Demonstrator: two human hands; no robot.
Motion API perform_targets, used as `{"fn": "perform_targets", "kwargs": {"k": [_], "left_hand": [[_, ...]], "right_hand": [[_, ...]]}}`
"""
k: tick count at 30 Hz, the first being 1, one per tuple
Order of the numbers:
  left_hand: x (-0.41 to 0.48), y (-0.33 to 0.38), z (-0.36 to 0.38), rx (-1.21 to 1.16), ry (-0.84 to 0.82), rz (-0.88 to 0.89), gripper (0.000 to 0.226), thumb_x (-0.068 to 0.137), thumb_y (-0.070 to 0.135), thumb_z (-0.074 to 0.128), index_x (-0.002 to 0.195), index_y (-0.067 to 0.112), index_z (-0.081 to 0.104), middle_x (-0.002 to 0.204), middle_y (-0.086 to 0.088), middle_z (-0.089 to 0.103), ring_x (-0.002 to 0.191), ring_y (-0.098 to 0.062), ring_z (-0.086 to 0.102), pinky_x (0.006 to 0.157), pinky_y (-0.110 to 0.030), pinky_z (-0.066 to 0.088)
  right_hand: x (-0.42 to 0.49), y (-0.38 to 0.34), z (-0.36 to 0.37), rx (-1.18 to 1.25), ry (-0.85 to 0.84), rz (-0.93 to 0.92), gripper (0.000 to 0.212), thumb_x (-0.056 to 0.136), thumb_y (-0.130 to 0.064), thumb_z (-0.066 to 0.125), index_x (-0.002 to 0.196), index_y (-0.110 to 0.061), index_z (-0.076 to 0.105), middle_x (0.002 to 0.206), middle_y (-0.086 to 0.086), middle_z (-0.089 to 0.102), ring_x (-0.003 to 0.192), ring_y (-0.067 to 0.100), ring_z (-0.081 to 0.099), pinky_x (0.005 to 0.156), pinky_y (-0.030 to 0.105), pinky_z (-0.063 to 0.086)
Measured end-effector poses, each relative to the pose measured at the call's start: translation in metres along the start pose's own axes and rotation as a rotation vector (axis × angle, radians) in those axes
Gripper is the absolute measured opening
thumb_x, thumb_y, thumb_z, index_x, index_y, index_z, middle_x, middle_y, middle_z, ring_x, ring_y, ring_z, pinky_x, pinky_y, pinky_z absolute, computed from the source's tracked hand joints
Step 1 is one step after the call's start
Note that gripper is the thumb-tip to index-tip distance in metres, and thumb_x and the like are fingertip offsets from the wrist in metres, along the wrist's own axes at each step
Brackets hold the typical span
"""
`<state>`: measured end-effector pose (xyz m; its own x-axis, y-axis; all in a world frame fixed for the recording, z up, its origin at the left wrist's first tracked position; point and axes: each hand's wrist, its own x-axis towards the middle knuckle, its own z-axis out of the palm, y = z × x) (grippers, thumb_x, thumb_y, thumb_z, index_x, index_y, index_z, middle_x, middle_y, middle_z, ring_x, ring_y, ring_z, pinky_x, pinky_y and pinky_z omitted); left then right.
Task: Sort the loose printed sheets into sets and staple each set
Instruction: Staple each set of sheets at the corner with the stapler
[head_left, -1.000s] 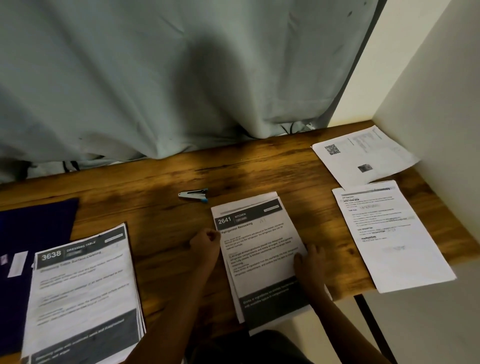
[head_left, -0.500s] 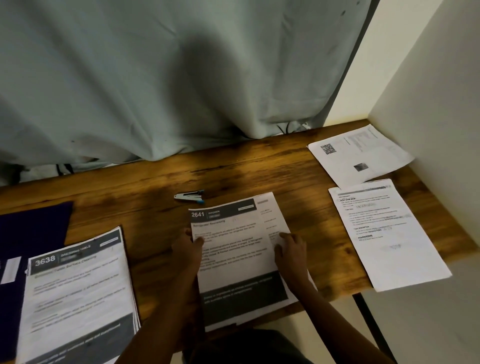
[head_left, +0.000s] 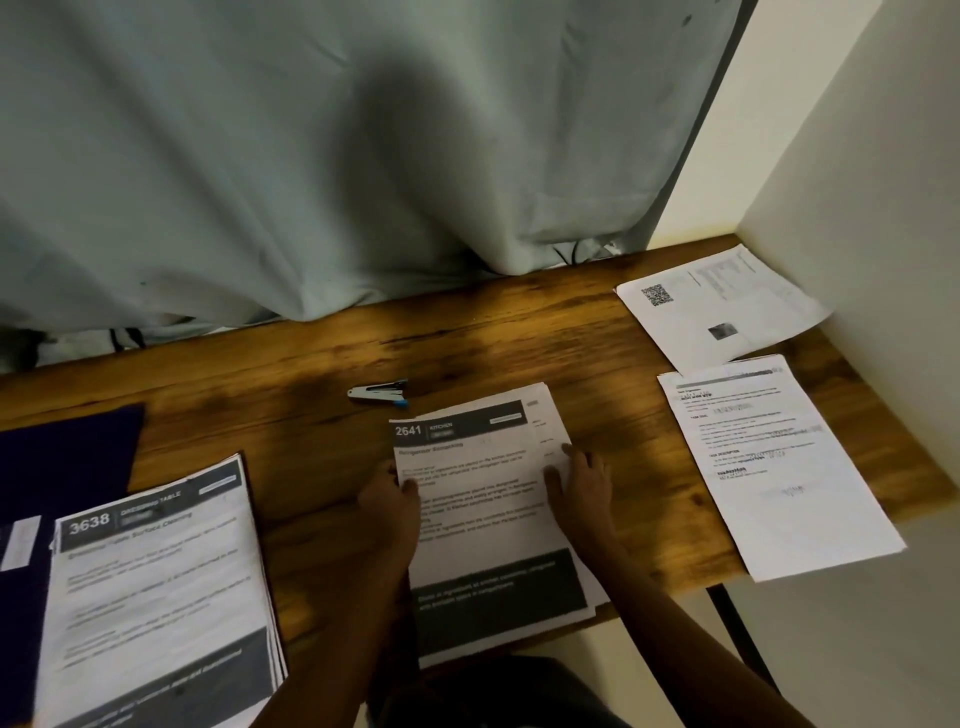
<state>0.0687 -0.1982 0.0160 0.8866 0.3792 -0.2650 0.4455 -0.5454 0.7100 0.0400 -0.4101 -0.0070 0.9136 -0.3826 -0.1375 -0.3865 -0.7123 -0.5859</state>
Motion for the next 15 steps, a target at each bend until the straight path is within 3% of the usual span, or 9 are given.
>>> {"fn": "perform_targets", "kwargs": {"k": [4,8,12,15], "left_hand": [[-0.01,0.007,0.014,0.013,-0.026,0.042,0.02,0.088,0.004,0.06,0.108,0.003,0.059,0.116,-0.017,0.062,0.106,-0.03,0.062,0.086,-0.04,0.054],[-0.012,0.01,0.018,0.038,-0.067,0.068,0.023,0.088,0.006,0.061,0.11,0.003,0.059,0.118,-0.015,0.059,0.11,-0.029,0.057,0.088,-0.033,0.049],[-0.007,0.012,0.013,0.033,-0.098,0.152,0.026,0.089,0.011,0.062,0.114,0.005,0.059,0.119,-0.012,0.059,0.11,-0.025,0.055,0.085,-0.024,0.04],[-0.008,0.011,0.009,0.04,-0.099,0.229,0.027,0.091,0.013,0.059,0.117,0.009,0.06,0.116,-0.008,0.063,0.104,-0.018,0.06,0.082,-0.018,0.04]], "right_hand": [[0.001,-0.007,0.006,-0.122,-0.202,-0.126,0.067,0.092,-0.043,0.053,0.147,-0.018,0.025,0.155,0.005,0.019,0.142,0.025,0.016,0.114,0.041,0.018],[0.002,-0.004,0.009,-0.229,-0.259,-0.139,0.07,0.094,-0.039,0.05,0.15,-0.021,0.013,0.159,0.004,0.004,0.146,0.026,-0.002,0.117,0.043,0.005],[0.0,0.001,0.008,-0.242,-0.285,-0.154,0.07,0.095,-0.032,0.049,0.151,-0.02,0.009,0.159,0.006,0.0,0.145,0.027,-0.006,0.118,0.044,0.004],[0.006,-0.01,0.008,-0.107,-0.168,-0.201,0.068,0.092,-0.022,0.056,0.149,-0.019,0.018,0.158,0.007,0.007,0.146,0.026,0.0,0.118,0.047,0.013]]}}
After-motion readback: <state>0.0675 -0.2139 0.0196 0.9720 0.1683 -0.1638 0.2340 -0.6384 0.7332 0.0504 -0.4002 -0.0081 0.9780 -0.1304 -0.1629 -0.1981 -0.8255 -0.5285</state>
